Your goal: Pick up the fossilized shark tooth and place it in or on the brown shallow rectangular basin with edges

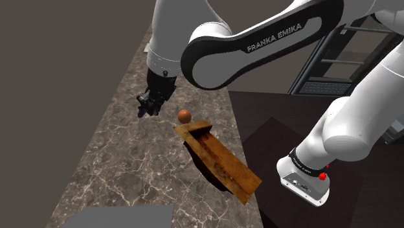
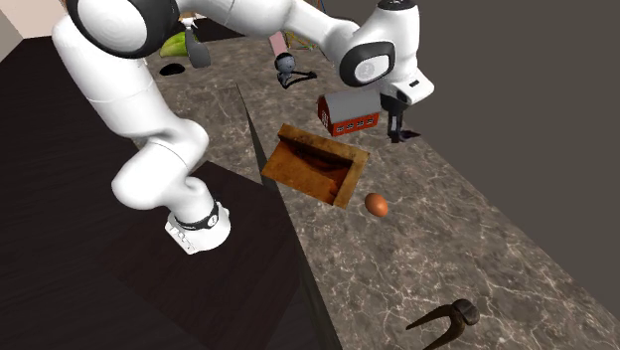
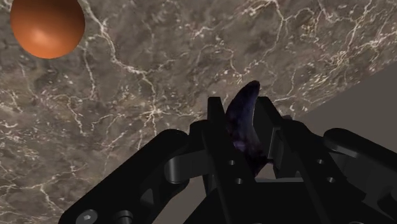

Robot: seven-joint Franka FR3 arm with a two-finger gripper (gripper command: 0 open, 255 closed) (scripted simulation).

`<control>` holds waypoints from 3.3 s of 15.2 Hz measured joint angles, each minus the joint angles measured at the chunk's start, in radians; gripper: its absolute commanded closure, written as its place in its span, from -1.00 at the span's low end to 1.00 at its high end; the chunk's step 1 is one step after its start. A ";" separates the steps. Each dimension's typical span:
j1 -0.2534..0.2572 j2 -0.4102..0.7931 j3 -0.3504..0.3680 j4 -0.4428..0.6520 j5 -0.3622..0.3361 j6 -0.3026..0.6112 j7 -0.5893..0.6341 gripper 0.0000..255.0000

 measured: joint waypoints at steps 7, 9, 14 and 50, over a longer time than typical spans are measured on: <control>0.010 -0.151 -0.010 -0.099 0.103 -0.035 -0.057 1.00; 0.031 -0.227 -0.012 -0.173 0.149 -0.030 -0.070 1.00; 0.106 -0.447 -0.042 -0.353 0.263 -0.061 -0.105 1.00; 0.329 -0.819 -0.010 -0.775 0.456 -0.017 -0.070 -1.00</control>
